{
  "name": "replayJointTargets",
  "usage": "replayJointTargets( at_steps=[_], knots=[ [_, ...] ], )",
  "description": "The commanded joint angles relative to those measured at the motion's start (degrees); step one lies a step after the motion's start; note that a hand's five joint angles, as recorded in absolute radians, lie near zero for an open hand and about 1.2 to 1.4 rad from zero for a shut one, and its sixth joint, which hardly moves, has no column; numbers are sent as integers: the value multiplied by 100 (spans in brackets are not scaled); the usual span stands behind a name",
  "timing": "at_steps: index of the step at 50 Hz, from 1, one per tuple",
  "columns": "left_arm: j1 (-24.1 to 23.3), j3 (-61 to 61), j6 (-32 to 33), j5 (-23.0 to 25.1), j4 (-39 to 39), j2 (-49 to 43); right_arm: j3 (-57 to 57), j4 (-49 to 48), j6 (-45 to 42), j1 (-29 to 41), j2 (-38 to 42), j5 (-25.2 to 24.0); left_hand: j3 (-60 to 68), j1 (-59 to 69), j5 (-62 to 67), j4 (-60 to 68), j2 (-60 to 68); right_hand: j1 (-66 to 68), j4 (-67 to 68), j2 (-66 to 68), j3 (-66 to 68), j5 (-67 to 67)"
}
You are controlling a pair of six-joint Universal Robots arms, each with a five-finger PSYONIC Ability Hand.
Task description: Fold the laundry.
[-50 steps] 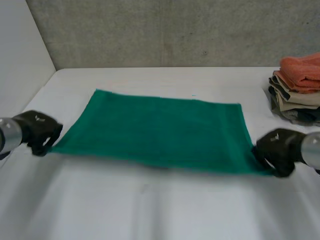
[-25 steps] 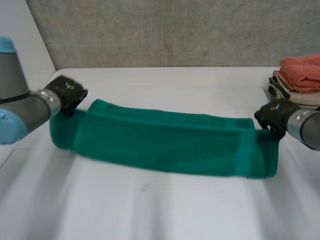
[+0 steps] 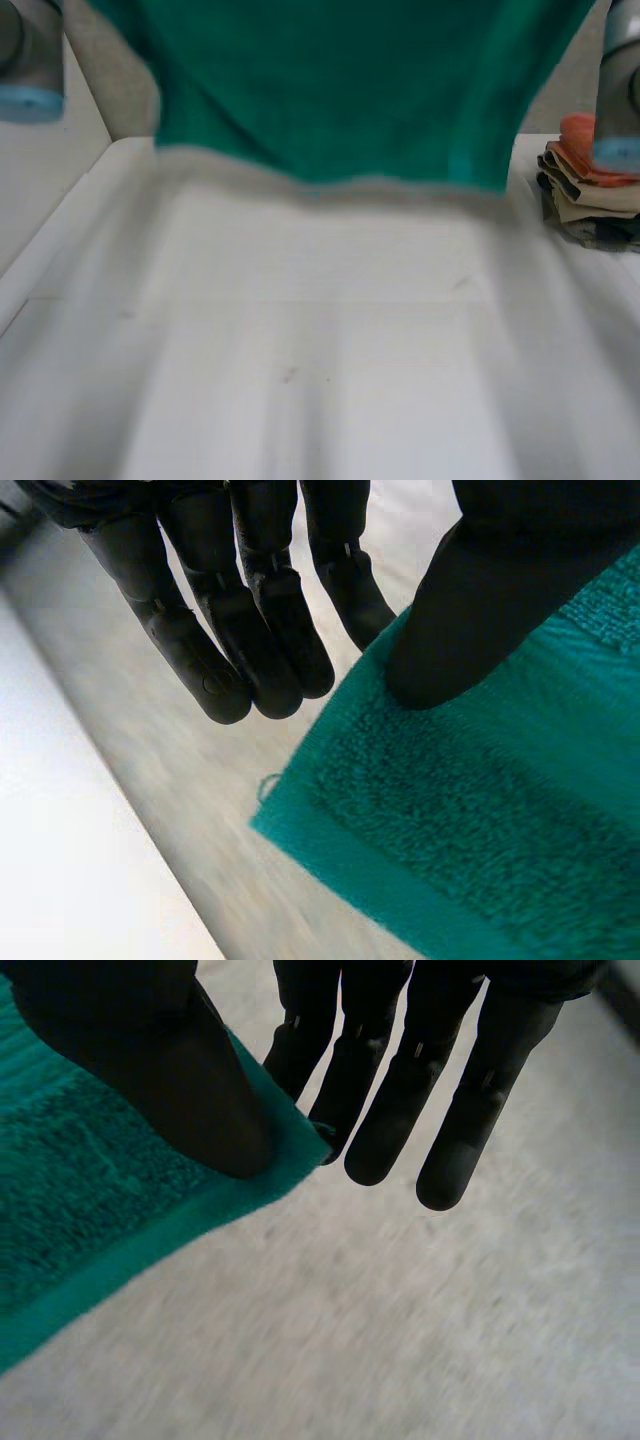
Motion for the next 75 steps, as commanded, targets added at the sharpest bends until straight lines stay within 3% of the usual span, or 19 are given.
replayJointTargets(
  at_steps=[1, 7, 15, 24, 32, 37, 40, 42, 44, 47, 56, 64, 75],
  knots=[
    [215, -538, -324, 152, 218, 248, -257, 739, 139, 111, -14, -168, 1193, 1356, 1308, 1153, 1142, 1449, 1142, 1232, 1174, 1179],
    [400, -1539, -210, 468, 218, 248, 243, 1319, 209, 129, -5, -309, 1193, 1356, 1308, 1153, 1142, 1449, 1142, 1232, 1174, 1179],
    [558, -3411, -17, 802, 279, 327, 1324, 1715, 165, 129, 285, -889, 1193, 1356, 1308, 1153, 1142, 1449, 1142, 1232, 1174, 1179],
    [681, -5301, 1169, 1048, 16, 476, 2186, 2646, -449, -108, 768, -1258, 1193, 1356, 1308, 1153, 1142, 1449, 1142, 1232, 1174, 1179],
    [927, -6839, 2681, 1040, -1152, 1354, 2722, 4323, -1293, -407, 374, -1355, 1193, 1356, 1308, 1153, 1142, 1449, 1142, 1232, 1174, 1179],
    [1129, -7710, 3595, 1005, -2680, 2268, 3284, 6379, -2320, -776, -706, -1364, 1193, 1356, 1308, 1153, 1142, 1449, 1142, 1232, 1174, 1179],
    [1217, -8026, 4007, 1031, -3610, 2663, 3626, 7258, -2995, -942, -1128, -1399, 1193, 1356, 1308, 1153, 1142, 1449, 1142, 1232, 1174, 1179],
    [1235, -8089, 4149, 1031, -3982, 2796, 3750, 7261, -3270, -1004, -1296, -1451, 1193, 1356, 1308, 1153, 1142, 1449, 1142, 1232, 1174, 1179],
    [1209, -8045, 4263, 1048, -4386, 2867, 3847, 7017, -3507, -1022, -1411, -1530, 1193, 1356, 1308, 1153, 1142, 1449, 1142, 1232, 1174, 1179],
    [1104, -7800, 4220, 1092, -4371, 2832, 3847, 6638, -3430, -987, -1332, -1540, 1193, 1356, 1308, 1153, 1142, 1449, 1142, 1232, 1174, 1179],
    [445, -5939, 3044, 882, -3475, 1753, 3277, 4752, -2192, -627, -578, -1531, 1193, 1356, 1308, 1153, 1142, 1449, 1142, 1232, 1174, 1179],
    [23, -3804, 2516, 425, -2938, 479, 2285, 3133, -1611, -399, 283, -1180, 1193, 1356, 1308, 1153, 1142, 1449, 1142, 1232, 1174, 1179],
    [-285, -929, 2436, -155, -3008, -1604, 396, 2559, -1724, -144, 1926, -801, 1193, 1356, 1308, 1153, 1142, 1449, 1142, 1232, 1174, 1179]
  ],
)
